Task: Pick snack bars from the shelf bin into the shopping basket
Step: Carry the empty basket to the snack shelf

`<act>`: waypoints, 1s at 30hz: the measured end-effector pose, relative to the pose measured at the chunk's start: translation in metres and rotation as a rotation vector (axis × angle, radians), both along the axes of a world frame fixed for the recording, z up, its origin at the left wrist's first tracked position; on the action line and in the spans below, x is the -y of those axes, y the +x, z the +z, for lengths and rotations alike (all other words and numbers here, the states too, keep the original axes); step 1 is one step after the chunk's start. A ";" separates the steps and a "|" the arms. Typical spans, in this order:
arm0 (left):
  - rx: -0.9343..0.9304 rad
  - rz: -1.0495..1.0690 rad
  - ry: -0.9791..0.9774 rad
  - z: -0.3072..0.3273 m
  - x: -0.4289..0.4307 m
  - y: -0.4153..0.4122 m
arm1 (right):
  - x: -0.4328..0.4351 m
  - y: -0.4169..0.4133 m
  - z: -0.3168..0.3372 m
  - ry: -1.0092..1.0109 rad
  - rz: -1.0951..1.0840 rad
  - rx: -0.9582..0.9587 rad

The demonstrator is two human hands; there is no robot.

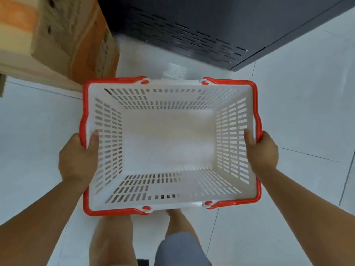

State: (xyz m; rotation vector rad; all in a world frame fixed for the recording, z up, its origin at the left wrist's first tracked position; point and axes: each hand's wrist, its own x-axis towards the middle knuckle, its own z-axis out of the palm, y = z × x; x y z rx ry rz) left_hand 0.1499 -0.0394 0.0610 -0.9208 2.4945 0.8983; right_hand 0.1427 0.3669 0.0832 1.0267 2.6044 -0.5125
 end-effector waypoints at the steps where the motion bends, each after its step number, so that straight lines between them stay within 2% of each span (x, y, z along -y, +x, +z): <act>1: 0.002 0.024 -0.010 0.009 0.008 0.017 | 0.007 0.004 0.011 -0.006 0.033 0.002; 13: -0.031 0.534 -0.110 0.067 0.114 0.228 | 0.174 0.023 0.062 -0.114 0.489 0.012; 21: -0.085 0.906 -0.097 0.075 0.224 0.385 | 0.376 0.079 0.075 -0.114 0.822 -0.003; 30: -0.068 1.245 -0.189 0.085 0.353 0.562 | 0.627 0.192 0.095 -0.147 1.177 -0.027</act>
